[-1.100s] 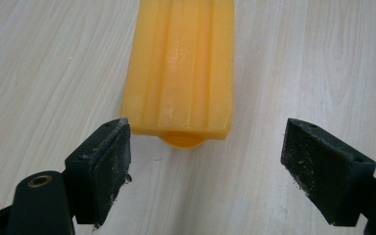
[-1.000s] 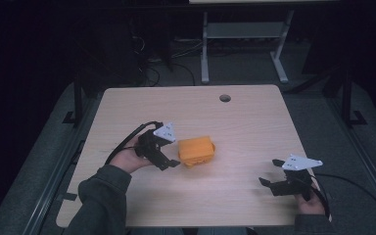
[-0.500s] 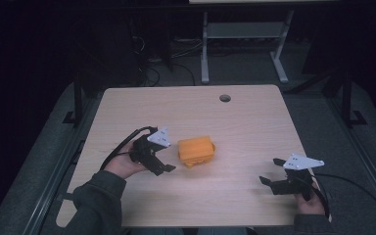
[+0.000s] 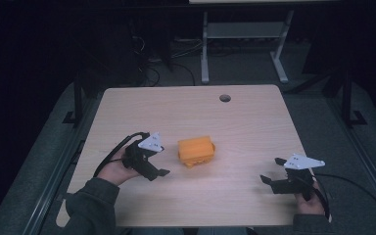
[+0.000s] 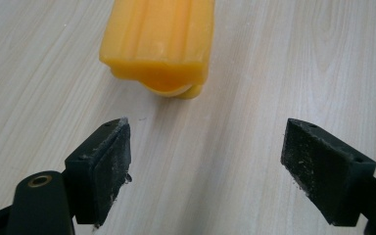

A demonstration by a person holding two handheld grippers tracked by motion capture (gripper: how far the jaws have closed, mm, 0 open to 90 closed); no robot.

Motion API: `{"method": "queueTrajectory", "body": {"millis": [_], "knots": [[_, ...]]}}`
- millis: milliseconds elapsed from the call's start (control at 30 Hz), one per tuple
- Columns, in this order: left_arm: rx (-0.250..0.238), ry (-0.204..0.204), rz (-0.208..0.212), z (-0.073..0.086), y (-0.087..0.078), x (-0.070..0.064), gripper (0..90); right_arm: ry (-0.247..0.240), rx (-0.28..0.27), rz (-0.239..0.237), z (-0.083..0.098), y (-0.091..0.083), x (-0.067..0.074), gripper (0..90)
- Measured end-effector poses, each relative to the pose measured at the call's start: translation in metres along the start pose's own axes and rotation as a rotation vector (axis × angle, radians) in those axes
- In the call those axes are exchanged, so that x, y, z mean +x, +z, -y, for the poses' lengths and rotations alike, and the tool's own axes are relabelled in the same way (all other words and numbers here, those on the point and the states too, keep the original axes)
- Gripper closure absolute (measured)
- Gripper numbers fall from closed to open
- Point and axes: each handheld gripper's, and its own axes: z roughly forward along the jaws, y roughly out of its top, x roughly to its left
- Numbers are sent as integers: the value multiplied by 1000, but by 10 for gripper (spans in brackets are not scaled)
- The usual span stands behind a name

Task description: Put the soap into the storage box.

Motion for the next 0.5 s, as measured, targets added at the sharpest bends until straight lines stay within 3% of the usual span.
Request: {"method": "queueTrajectory", "body": {"millis": [233,500], "knots": [[-11,4,-5,7,-3,-6,180,6,5,18,2,0,-2,137],[-9,-22,-10,24,-7,-9,180,15,16,26,3,0,-3,137]]}}
